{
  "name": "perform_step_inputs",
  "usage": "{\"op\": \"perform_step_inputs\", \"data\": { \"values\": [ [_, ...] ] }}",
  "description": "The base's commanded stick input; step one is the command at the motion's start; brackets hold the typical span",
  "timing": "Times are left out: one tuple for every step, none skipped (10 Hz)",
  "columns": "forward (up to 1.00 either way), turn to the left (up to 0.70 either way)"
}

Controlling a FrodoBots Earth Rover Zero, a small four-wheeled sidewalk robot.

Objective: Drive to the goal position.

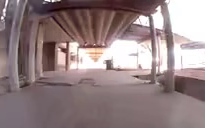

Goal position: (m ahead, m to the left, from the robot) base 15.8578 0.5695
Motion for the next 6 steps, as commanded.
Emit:
{"op": "perform_step_inputs", "data": {
  "values": [
    [0.00, 0.00],
    [0.00, 0.00],
    [0.00, 0.00],
    [0.00, 0.00],
    [0.00, 0.00],
    [0.00, 0.00]
  ]
}}
